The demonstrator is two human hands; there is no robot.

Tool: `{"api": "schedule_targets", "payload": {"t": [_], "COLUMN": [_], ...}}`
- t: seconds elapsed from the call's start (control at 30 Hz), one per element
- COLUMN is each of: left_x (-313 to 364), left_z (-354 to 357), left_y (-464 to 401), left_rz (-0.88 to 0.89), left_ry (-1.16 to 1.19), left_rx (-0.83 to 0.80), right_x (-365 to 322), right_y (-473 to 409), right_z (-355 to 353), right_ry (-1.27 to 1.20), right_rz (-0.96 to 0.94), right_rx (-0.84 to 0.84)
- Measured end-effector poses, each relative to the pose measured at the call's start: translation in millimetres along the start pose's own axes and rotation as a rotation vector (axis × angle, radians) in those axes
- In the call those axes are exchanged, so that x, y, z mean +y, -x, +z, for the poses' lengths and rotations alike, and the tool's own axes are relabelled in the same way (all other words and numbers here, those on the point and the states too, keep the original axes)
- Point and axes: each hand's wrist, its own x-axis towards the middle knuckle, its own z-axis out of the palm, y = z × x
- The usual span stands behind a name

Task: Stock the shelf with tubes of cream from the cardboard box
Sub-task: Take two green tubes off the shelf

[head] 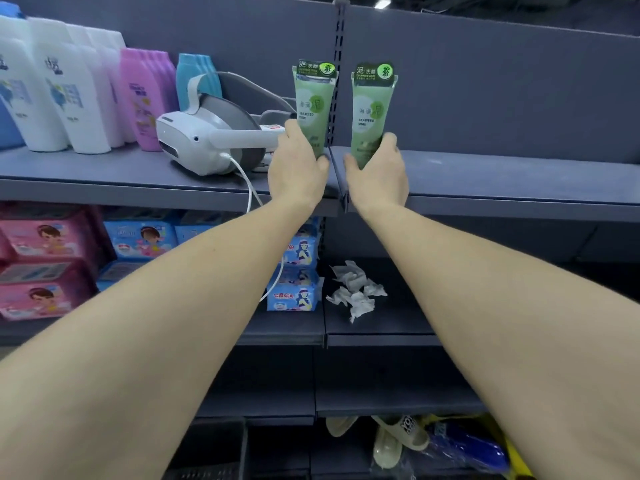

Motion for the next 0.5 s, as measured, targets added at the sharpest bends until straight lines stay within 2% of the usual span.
{"api": "schedule_targets", "payload": {"t": [0.27, 0.4, 0.5], "left_x": [22.0, 35.7, 38.9], "left_z": [-25.8, -43.6, -49.4], "left_y": [59.9, 110.6, 155.0], "left_rz": [0.015, -0.001, -0.016], "left_ry": [-0.020, -0.062, -0.117], "left_rx": [-0.005, 0.000, -0.054], "right_x": [20.1, 36.8, 54.5], "right_y": [47.5, 87.3, 124.7], "right_z": [-51.6, -82.2, -97.8], "right_ry": [-0.018, -0.031, -0.036], "right_rz": [0.014, 0.052, 0.119], "right_rx": [0.037, -0.002, -0.051]}}
